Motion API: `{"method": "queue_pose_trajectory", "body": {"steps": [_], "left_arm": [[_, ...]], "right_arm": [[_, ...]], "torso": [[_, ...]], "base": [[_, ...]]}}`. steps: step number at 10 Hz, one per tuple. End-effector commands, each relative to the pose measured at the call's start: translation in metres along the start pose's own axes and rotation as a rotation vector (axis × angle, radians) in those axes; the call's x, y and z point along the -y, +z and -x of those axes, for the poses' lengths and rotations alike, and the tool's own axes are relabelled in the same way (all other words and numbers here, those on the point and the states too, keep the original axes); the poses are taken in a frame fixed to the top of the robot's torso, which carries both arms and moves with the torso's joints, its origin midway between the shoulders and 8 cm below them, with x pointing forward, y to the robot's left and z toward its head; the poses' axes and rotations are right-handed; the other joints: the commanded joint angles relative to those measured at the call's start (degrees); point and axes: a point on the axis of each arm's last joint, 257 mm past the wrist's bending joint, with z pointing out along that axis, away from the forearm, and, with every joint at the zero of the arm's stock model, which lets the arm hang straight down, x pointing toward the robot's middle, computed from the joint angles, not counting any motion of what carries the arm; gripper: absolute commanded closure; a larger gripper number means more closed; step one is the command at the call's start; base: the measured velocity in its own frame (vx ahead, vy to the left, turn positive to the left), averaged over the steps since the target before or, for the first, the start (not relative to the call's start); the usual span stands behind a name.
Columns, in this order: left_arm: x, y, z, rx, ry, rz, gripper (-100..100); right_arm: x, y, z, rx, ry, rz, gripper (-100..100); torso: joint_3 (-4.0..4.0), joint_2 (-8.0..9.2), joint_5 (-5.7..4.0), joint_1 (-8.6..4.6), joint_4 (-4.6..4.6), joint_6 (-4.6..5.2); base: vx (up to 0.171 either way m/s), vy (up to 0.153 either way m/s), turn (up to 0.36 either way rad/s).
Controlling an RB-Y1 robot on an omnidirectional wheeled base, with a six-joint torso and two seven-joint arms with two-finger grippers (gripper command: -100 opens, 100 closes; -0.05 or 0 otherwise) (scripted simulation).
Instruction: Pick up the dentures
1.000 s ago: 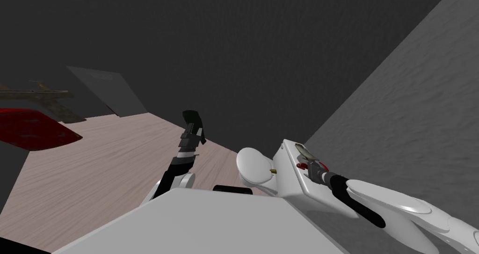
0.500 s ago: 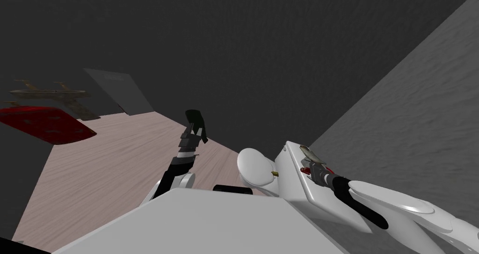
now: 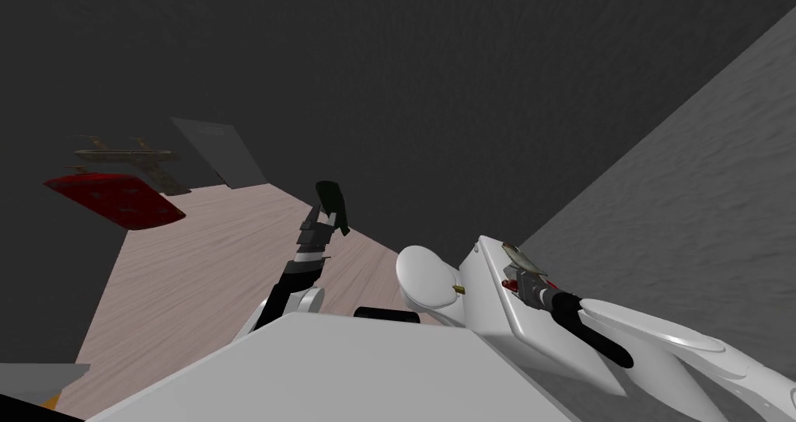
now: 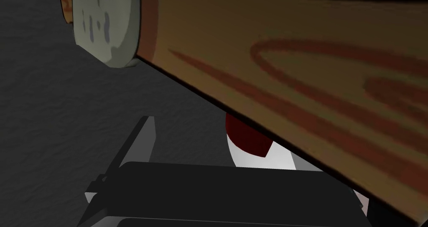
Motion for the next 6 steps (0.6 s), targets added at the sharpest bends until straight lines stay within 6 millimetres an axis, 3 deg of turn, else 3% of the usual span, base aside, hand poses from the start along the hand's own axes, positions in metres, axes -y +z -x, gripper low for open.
{"method": "queue_pose_trajectory", "body": {"steps": [1, 6], "left_arm": [[0.0000, 0.0000, 0.0000, 0.000, 0.000, 0.000, 0], [0.0000, 0.0000, 0.0000, 0.000, 0.000, 0.000, 0]], "right_arm": [[-0.0011, 0.0014, -0.0028, -0.008, -0.001, 0.003, -100], [-0.0020, 0.0055, -0.0108, -0.030, 0.017, 0.006, -100]], "torso": [[0.00, 0.00, 0.00, 0.00, 0.00, 0.00], [0.01, 0.00, 0.00, -0.01, 0.01, 0.03]], "base": [[-0.031, -0.004, 0.058], [-0.034, -0.005, 0.062]]}}
